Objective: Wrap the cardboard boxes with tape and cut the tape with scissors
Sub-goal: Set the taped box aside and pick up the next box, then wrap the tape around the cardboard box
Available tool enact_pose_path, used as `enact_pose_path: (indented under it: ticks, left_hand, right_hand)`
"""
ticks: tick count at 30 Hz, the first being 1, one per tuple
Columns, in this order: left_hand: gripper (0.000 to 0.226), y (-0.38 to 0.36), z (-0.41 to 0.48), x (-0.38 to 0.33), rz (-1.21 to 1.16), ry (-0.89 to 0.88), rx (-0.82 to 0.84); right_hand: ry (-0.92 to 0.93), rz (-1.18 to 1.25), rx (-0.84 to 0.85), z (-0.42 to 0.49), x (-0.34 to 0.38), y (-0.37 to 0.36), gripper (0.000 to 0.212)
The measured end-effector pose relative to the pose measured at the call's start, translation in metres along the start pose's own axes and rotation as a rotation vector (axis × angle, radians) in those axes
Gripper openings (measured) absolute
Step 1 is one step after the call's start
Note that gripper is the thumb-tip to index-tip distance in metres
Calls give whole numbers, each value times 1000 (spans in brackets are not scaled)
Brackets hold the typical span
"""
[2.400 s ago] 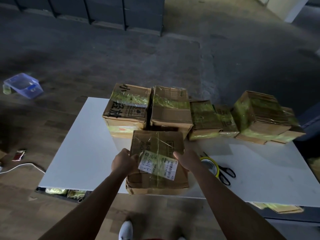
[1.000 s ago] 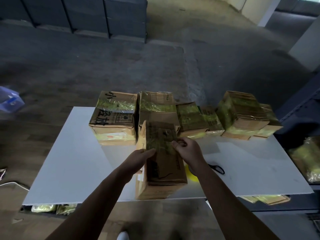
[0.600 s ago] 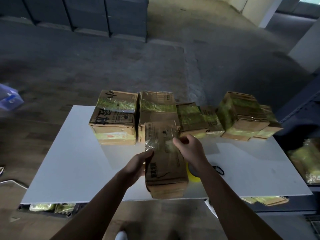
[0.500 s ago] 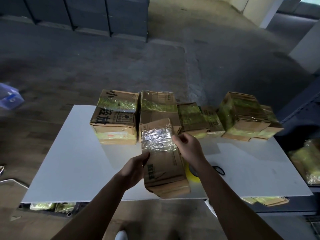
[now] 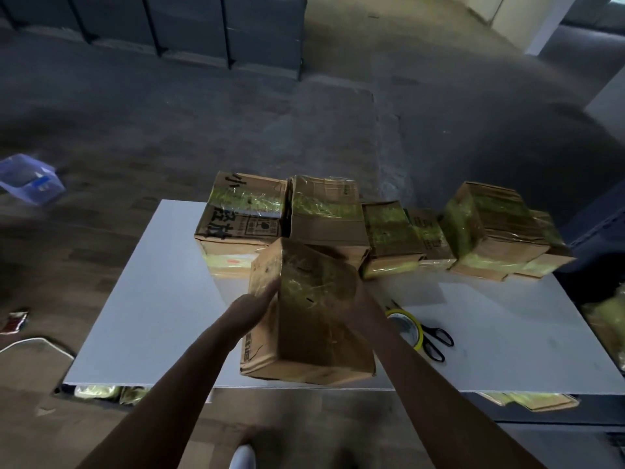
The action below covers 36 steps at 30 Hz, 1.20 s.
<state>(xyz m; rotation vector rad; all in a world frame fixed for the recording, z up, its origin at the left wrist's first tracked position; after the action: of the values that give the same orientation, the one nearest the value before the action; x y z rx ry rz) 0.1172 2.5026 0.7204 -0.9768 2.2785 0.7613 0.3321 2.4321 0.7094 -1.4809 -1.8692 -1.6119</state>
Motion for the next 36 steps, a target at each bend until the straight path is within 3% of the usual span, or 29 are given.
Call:
enact_pose_path:
  ticks: [3,5,7,10,14,21,26,28,31,33,36]
  left_hand:
    - [68,-4,6,11,-59,9,100]
    - [52,-9,11,16,42,-75,-30]
    - [49,-15,15,20,162,-104,-123]
    - [51,-24,23,31,116,-50,-58]
    - [44,-25,30,39,25,-25,-136]
    - [22,-32,46,34,-38,-29,-108]
    - [33,-37,54,26,80,-62,-101]
    - [49,-38,49,19,296,-158,-204]
    - [61,-46,28,1,582,-502,-521]
    - [51,-61,15,-12,645,-729,-562]
    - [20,-90,5,-29,629,-837,-488]
  right_hand:
    - [-70,-171,-7,3,-8,1,97]
    - [-61,-289,-31,3,-11,3,89]
    - [-29,-344,-59,1,-13,2,83]
    - [-10,-401,-75,0,-12,-2,83]
    - [-33,-527,-59,0,-11,-7,84]
    - [-84,-565,-92,-3,-17,-5,84]
    - [-75,-513,-116,-9,-19,2,78]
    - [-32,-436,-117,-11,-23,10,69]
    - [1,-277,-138,-13,-34,26,55]
    - [8,-225,-144,-13,-45,35,47]
    - [-26,-190,-138,-11,-67,48,41]
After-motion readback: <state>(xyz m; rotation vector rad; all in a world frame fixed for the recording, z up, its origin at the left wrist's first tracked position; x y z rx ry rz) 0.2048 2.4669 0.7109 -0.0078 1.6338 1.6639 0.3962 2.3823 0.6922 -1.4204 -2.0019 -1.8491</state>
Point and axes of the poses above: each hand's wrist, its own z-axis towards the middle knuckle, its own y-axis out of the back of the hand, x = y × z, the point moved 4 cm from there along z, towards the middle knuckle, and after that the axes turned 3 degrees about y, right-handed, at the moved point
